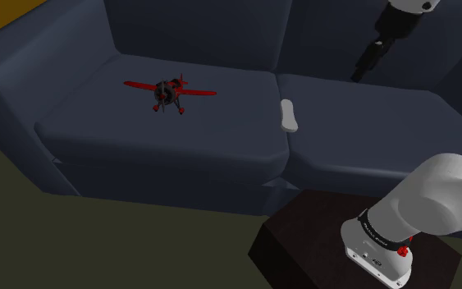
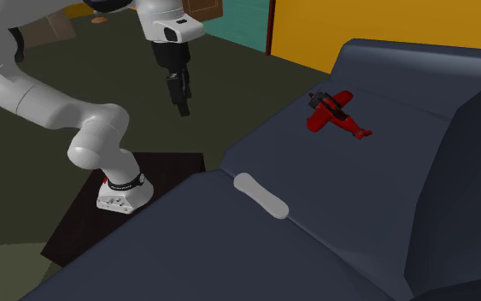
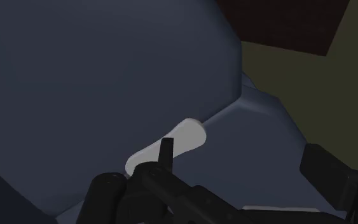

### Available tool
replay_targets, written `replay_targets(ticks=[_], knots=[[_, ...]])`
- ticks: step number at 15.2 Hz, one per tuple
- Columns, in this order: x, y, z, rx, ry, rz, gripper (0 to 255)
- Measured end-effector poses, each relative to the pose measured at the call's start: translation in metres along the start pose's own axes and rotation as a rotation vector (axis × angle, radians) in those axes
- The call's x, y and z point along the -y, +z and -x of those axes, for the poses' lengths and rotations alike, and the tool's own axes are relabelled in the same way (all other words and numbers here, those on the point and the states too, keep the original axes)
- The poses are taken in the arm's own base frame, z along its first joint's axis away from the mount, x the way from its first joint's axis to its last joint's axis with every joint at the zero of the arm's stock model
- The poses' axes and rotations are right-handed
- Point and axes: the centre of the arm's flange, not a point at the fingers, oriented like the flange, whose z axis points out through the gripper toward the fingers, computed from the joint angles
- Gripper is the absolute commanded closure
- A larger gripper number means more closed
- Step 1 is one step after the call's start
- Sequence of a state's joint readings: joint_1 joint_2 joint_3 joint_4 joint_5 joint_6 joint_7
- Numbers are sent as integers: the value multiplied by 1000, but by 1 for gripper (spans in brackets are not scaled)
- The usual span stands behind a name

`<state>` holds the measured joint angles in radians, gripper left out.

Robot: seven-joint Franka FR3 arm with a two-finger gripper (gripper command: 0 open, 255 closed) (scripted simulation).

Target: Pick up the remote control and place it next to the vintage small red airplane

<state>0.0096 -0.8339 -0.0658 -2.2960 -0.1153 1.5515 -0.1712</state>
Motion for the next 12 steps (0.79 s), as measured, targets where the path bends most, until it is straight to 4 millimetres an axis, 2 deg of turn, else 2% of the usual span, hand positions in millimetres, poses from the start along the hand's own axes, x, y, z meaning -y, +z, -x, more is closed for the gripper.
replay_targets(ticks=[1,4,12], knots=[[0,0,0,0,0,0,0],[0,23,-18,9,64,-4,0],[-11,103,-84,42,311,-19,0]])
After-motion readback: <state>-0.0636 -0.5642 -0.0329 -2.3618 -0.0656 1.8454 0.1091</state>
